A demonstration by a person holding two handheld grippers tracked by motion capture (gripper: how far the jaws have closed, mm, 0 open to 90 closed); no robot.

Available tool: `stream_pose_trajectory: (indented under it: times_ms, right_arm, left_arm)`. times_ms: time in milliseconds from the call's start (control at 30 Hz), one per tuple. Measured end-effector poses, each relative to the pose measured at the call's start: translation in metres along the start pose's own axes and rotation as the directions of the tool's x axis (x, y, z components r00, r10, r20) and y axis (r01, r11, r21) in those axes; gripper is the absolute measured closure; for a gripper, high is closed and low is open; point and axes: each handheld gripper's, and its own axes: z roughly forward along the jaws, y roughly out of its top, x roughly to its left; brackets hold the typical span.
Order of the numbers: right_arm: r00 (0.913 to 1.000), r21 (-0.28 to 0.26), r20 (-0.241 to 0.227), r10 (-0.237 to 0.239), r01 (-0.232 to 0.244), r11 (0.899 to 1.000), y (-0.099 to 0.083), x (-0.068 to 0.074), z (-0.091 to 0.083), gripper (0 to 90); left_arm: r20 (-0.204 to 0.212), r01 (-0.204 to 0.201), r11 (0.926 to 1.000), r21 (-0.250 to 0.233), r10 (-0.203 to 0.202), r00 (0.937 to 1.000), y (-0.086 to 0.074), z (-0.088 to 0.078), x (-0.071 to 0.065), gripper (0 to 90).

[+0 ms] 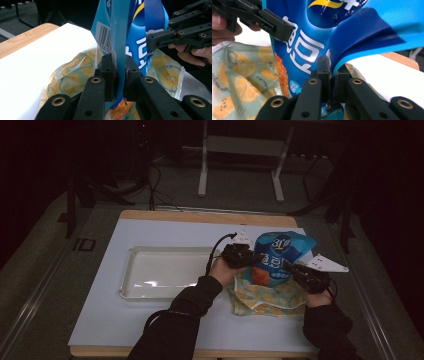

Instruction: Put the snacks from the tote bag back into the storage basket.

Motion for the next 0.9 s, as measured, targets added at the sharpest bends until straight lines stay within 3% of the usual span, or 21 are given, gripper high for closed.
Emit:
stream_pose_trajectory:
  times_ms: [400, 900]
  right_arm:
    - [0.9999, 0.005, 0.009, 0.006, -0.006, 1.0, 0.006, 0.002, -0.002, 88.1]
    - [0.9996, -0.027, 0.018, -0.021, 0.021, 0.999, 0.025, 0.002, -0.02, 88.4]
  left_arm:
    - [-0.012, 0.005, 1.0, -0.008, -0.005, 0.9999, 0.004, -0.002, -0.004, 87.4]
    - [-0.009, -0.014, 0.9997, -0.018, 0.014, 0.9999, 0.028, -0.015, -0.015, 88.0]
